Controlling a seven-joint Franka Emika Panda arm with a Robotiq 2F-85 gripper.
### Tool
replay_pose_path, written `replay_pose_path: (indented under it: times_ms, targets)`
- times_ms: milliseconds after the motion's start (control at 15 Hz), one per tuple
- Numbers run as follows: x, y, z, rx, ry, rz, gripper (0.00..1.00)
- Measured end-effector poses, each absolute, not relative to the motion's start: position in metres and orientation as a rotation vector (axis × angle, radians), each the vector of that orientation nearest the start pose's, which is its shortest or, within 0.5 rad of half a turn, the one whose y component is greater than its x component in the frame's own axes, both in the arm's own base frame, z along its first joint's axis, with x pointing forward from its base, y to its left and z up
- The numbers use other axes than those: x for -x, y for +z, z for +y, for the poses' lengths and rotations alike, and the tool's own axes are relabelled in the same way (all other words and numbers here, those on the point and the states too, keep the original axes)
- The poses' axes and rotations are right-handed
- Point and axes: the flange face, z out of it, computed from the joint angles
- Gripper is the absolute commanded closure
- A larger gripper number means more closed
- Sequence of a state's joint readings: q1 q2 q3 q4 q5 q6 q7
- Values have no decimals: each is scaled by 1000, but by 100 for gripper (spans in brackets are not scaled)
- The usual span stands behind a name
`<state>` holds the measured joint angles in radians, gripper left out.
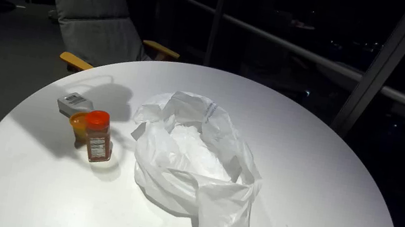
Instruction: Put the containers in the plastic bag, pull the plastic bag upwards
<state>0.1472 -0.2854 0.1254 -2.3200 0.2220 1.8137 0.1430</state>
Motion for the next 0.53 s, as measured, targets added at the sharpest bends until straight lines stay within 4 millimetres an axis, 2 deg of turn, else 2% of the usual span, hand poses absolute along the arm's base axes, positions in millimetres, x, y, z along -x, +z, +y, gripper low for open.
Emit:
replay_pose_path:
  times_ms: [533]
  targets:
    - [-415, 443, 136, 2992, 362, -66, 0]
